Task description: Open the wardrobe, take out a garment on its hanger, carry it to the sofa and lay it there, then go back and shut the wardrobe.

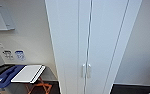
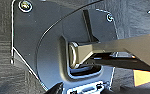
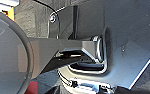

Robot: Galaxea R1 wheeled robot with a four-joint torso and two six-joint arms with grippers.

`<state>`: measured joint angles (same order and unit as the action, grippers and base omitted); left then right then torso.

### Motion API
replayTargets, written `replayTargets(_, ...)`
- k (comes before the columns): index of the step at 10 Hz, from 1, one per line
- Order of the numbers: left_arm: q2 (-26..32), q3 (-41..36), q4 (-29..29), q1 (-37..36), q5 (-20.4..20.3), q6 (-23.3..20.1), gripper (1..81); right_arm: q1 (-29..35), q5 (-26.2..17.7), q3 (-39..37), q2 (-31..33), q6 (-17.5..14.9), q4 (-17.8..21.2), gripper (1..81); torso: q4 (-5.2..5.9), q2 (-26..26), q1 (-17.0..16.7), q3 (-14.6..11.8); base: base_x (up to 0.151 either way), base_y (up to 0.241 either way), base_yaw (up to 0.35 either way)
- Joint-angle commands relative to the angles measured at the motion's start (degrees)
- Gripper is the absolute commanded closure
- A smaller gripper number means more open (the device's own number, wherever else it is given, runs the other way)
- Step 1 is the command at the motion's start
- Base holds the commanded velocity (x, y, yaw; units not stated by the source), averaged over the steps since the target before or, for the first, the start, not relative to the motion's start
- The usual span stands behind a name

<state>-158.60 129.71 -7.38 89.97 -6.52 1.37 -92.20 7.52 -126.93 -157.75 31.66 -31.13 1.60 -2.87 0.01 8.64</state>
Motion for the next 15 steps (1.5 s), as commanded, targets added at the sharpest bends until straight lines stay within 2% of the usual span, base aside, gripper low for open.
replayTargets(1,0.73,-0.77,0.17,-1.50,3.01,-0.31,1.0,1.35,-0.67,0.90,0.91,0.16,-0.33,1.0,0.00,0.00,0.02,0.00,0.115,0.000,0.000)
replayTargets(6,0.38,-0.42,0.26,-1.50,3.01,-0.31,1.0,1.35,0.03,0.29,1.09,0.51,-0.42,1.0,0.00,0.00,0.05,0.00,0.082,0.000,0.000)
replayTargets(8,0.91,-0.95,0.17,-1.58,3.01,-0.31,1.0,1.35,5.04,2.29,3.10,0.51,-0.07,1.0,0.00,0.02,0.11,0.00,0.000,0.000,0.000)
replayTargets(10,5.81,-6.99,0.34,-2.90,3.01,-0.13,1.0,3.19,5.57,12.30,10.30,0.51,-0.15,1.0,0.00,0.02,0.07,0.00,0.000,0.000,0.000)
replayTargets(13,18.38,-23.77,0.43,-7.20,3.00,0.22,1.0,8.73,5.57,27.78,24.10,2.00,-0.07,1.0,0.00,0.02,0.07,0.00,0.000,0.000,0.000)
replayTargets(15,24.27,-31.07,0.26,-10.98,3.01,0.04,1.0,13.56,4.61,36.21,31.13,2.88,-0.07,1.0,0.00,0.02,0.07,0.00,0.000,0.000,0.000)
